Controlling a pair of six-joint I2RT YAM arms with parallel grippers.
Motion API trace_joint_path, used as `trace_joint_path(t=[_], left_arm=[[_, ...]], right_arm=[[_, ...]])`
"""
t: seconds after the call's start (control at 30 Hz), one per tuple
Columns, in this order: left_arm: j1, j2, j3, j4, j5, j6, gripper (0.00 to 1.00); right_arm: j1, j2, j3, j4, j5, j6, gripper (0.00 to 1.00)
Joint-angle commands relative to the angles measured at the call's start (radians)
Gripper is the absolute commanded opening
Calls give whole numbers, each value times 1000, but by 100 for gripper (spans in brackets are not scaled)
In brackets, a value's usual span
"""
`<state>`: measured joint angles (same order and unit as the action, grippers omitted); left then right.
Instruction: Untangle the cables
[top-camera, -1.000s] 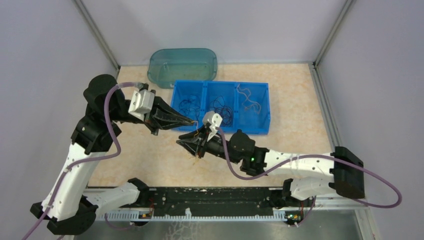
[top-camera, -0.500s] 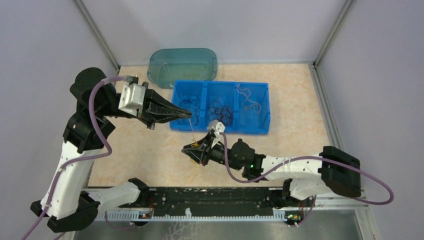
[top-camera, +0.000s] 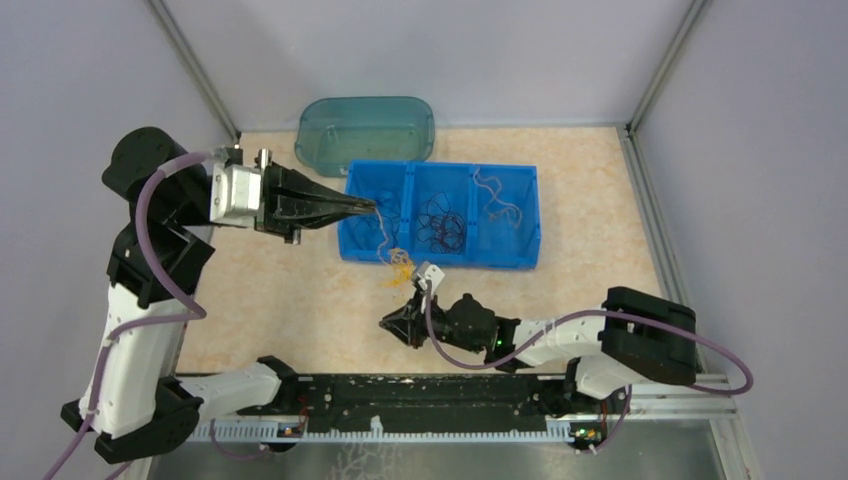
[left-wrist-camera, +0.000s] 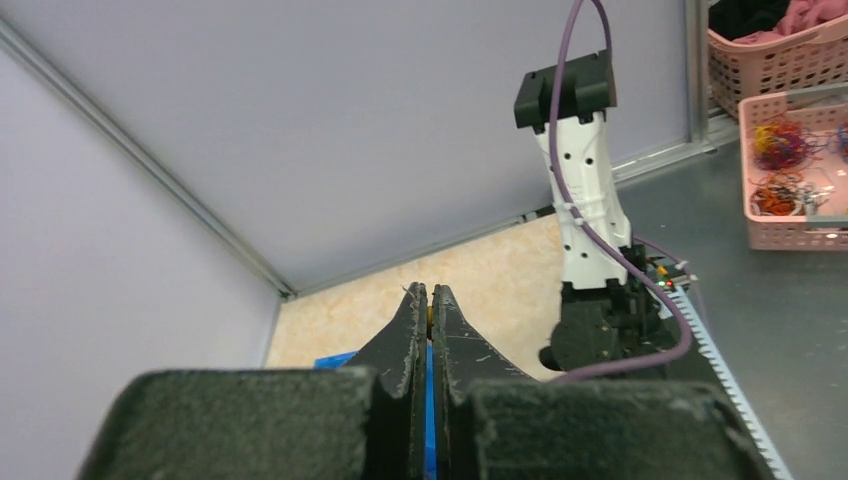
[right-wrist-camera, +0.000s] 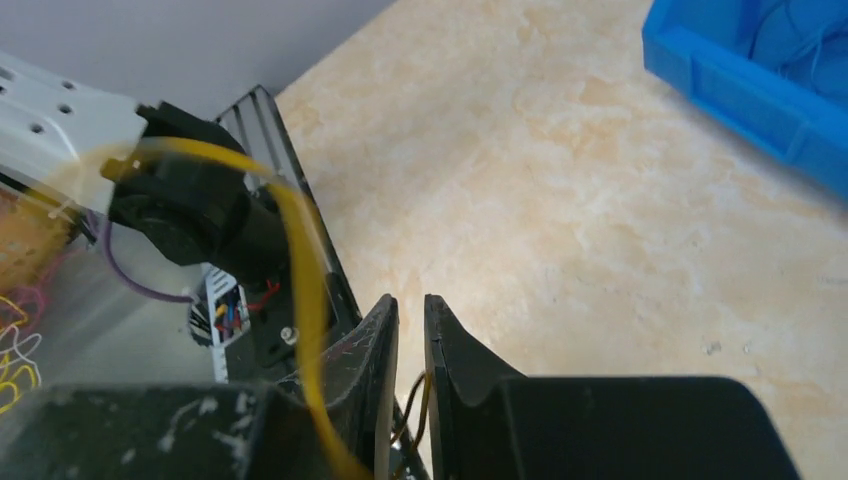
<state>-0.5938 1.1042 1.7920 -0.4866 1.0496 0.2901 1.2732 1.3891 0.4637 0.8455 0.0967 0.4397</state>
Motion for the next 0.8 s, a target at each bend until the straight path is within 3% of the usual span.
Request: trace_joint_path(t=[0.0, 0.2, 0.33, 0.4, 0.57, 0.77], left_arm=[[-3, -5, 44, 49, -44, 61, 0], [-3, -25, 26, 95, -108, 113, 0], [-3, -38, -7, 29, -84, 145, 0], [-3, -54, -37, -2, -76, 172, 0], [-3, -77, -95, -61, -75, 237, 0], [-3, -76, -102, -108, -56, 256, 0]], right_arm=[[-5, 30, -27, 50, 31, 35, 17], [-6, 38, -84, 80, 80, 62, 28], [-6, -86, -85, -18, 123, 27, 60], [-7, -202, -71, -97, 127, -11, 68], [-15, -416, -24, -312, 112, -94, 77], [-17, -536, 93, -480, 94, -210, 77]])
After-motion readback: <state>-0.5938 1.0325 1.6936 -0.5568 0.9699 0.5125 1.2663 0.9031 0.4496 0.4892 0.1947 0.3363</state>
